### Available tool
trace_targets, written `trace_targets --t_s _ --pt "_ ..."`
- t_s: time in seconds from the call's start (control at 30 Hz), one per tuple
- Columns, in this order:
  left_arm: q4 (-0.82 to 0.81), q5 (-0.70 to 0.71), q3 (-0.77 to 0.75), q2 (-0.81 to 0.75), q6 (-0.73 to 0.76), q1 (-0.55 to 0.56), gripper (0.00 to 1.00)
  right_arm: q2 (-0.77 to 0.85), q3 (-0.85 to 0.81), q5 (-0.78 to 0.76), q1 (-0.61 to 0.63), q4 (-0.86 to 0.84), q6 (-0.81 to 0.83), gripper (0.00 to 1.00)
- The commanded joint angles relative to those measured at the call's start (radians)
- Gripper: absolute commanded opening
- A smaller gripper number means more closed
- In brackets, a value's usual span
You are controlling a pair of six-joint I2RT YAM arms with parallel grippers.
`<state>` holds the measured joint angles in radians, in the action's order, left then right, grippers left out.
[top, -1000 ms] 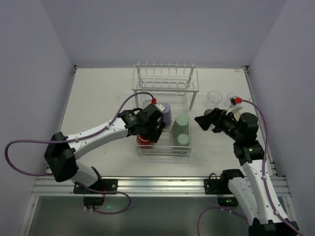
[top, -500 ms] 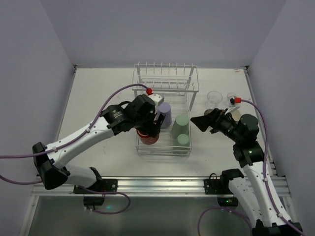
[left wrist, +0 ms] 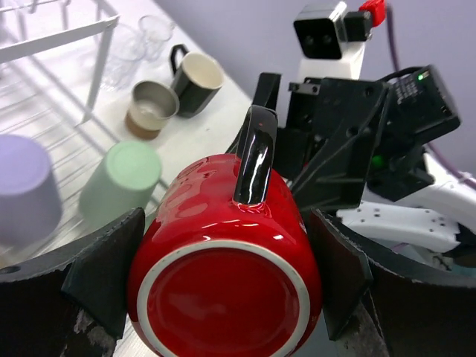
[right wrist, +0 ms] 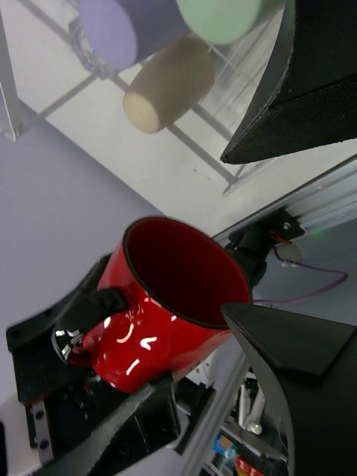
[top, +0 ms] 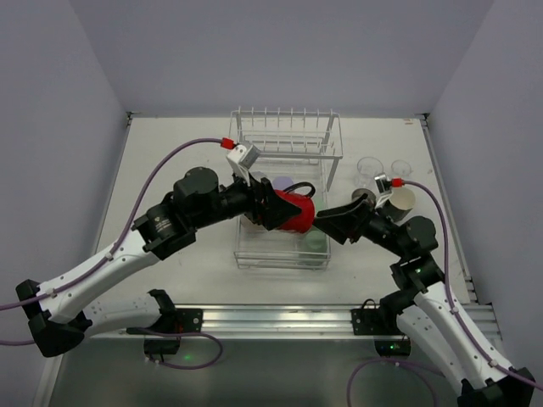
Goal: Unload the cups from the dish rack
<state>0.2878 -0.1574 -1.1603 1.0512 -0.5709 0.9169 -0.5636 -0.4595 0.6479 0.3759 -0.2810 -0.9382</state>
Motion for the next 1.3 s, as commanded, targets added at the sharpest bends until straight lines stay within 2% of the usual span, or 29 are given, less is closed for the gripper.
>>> trace_targets --t_s 0.0,0.23,0.33,0.43,0.5,0.63,0.8,1.03,1.17,1.27 --pt "-0.358 -0.102 0.06 0.02 -0.098 0.004 0.13 -0.021 0.001 0.032 0.044 -0.199 -0.057 0.77" --pt "-0.534 -0.113 0.138 0.038 -0.135 0.01 0.13 -0.061 0.002 0.056 0.089 -0.343 -0.103 0.74" --pt "-0.575 -0.097 0.165 0.041 -0.147 0.01 0.13 -0.058 0.01 0.064 0.103 -0.391 -0.12 0.68" --pt "-0.584 -0.07 0.165 0.024 -0.133 0.01 0.12 -0.009 0.012 0.017 0.104 -0.275 -0.076 0.68" --pt "-0.566 -0.048 0.151 0.0 -0.11 0.01 0.12 0.063 0.001 -0.088 0.104 -0.099 0.011 0.68" --pt "-0.544 0.012 0.149 -0.051 -0.084 0.01 0.09 0.125 -0.031 -0.191 0.103 0.15 0.114 0.8" --pt "-0.538 0.047 0.174 -0.085 -0.073 0.01 0.08 0.128 -0.054 -0.237 0.103 0.226 0.156 0.88" --pt "-0.549 0.053 0.208 -0.086 -0.07 0.01 0.08 0.194 -0.044 -0.096 0.103 0.051 0.168 0.81" --pt "-0.584 0.024 0.221 -0.054 -0.092 0.01 0.08 0.153 -0.057 0.027 0.104 -0.067 0.128 0.84" --pt "-0.651 -0.016 0.252 -0.036 -0.119 0.01 0.08 0.096 -0.059 0.052 0.103 -0.144 0.082 0.86"
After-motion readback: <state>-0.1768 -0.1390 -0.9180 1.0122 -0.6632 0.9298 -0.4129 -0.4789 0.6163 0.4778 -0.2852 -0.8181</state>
